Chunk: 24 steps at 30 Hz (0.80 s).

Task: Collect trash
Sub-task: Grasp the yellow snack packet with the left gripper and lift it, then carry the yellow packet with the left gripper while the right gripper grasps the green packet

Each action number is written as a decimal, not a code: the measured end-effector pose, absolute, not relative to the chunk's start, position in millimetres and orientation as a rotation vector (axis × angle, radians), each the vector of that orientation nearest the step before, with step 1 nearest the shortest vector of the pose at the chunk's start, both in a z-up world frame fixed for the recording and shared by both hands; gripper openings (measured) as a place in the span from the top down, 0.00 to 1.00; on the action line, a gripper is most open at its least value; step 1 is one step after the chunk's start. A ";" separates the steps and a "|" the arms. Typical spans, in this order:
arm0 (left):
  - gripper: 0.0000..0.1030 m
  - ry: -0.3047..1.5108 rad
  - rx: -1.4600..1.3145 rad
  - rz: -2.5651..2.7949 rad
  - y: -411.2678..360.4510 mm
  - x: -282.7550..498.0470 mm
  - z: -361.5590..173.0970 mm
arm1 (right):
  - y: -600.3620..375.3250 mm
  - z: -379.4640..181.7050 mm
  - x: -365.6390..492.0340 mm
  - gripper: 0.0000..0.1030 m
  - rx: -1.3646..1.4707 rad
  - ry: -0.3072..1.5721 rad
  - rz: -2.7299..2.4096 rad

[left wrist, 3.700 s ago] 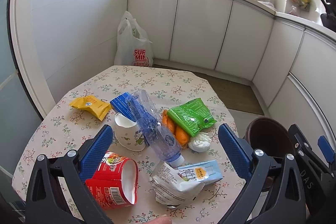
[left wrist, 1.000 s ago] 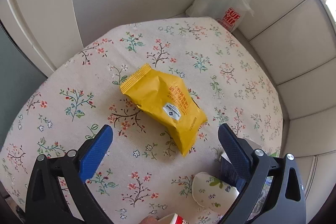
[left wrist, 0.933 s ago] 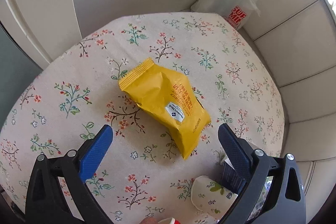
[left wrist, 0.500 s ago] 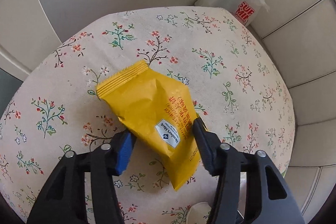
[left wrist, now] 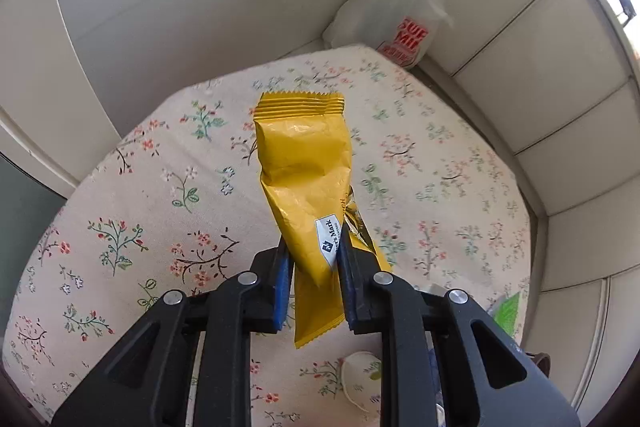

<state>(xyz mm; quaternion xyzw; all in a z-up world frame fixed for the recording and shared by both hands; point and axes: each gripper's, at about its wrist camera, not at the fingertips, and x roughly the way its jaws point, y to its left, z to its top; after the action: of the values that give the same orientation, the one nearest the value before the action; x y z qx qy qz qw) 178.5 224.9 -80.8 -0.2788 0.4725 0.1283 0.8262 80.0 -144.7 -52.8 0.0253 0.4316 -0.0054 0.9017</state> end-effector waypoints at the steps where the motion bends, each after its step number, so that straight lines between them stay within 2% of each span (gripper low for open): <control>1: 0.80 0.972 -0.574 0.254 218.2 173.2 -66.9 | -143.1 -53.6 87.0 0.07 0.068 0.908 0.011; 5: 0.80 0.848 -0.545 0.166 196.0 142.7 -16.2 | -146.1 -62.9 121.8 0.07 0.235 0.971 0.050; 10: 0.80 0.704 -0.519 0.087 171.2 97.4 30.1 | -178.3 -110.3 166.9 0.08 0.732 1.131 0.133; 17: 0.80 0.739 -0.436 -0.022 136.5 80.5 27.3 | -180.8 -147.4 195.3 0.12 0.873 1.201 0.170; 24: 0.79 0.784 -0.393 -0.007 137.2 87.2 13.2 | -166.3 -157.3 216.3 0.21 0.858 1.193 0.124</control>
<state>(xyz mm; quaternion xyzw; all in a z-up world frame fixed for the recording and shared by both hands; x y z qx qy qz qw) 87.2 137.2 13.2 -0.1903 0.3797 -0.0034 0.9053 216.3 -166.3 -157.3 0.3913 0.5437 0.0567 0.7403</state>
